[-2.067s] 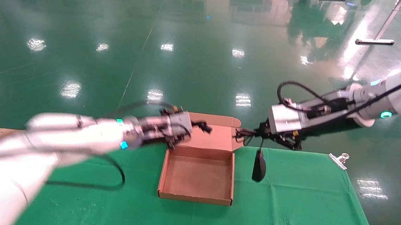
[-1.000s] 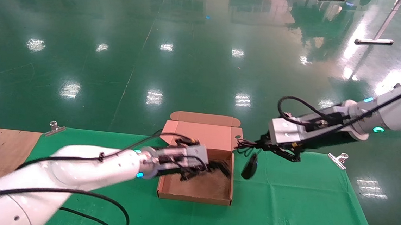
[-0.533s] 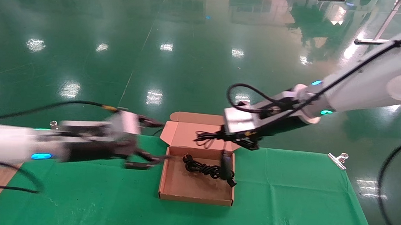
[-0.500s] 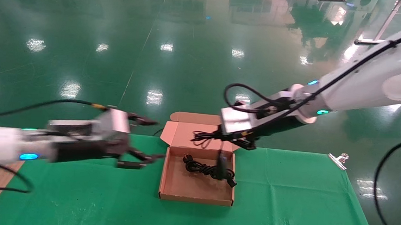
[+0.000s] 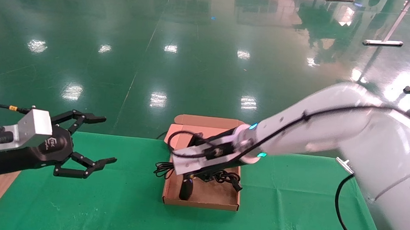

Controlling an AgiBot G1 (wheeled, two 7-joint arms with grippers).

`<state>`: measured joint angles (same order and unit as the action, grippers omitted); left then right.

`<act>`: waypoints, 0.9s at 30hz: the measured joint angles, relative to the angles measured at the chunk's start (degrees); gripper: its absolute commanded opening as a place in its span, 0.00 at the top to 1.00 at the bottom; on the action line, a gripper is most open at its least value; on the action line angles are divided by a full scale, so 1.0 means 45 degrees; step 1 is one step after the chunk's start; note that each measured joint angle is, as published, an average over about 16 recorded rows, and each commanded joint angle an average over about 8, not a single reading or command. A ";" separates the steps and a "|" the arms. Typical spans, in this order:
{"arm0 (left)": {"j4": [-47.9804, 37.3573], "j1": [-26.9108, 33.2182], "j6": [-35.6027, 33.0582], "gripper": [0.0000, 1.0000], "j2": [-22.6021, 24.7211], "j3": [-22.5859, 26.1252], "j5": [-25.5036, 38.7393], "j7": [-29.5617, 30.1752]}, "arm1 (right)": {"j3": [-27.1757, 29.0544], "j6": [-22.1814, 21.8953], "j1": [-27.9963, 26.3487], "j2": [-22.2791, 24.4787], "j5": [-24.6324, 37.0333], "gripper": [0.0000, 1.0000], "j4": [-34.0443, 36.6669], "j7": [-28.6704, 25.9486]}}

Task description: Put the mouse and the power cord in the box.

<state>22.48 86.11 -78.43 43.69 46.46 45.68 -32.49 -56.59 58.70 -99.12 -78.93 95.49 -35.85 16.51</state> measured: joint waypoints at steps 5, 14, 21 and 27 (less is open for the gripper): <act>-0.0358 -0.0026 -0.0322 0.00 -0.0019 -0.0086 -0.0153 -0.0258 | -0.1306 -0.1990 0.0676 0.0026 -0.0396 1.00 -0.0262 -0.0616; -0.0756 0.0083 -0.0569 0.00 0.0047 -0.0092 -0.0163 -0.0441 | -0.2583 -0.3970 0.1332 0.0066 -0.0977 0.15 0.0243 -0.1028; -0.0839 0.0104 -0.0629 0.00 0.0046 -0.0098 -0.0172 -0.0474 | -0.2777 -0.4201 0.1436 0.0075 -0.1183 0.00 0.0423 -0.1092; -0.0777 0.0087 -0.0603 0.00 0.0056 -0.0114 -0.0157 -0.0431 | -0.2702 -0.4097 0.1413 0.0122 -0.1160 0.00 0.0368 -0.1083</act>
<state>18.99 86.50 -81.14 43.94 45.94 44.97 -34.43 -68.75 40.26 -92.76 -78.38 90.27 -34.20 11.64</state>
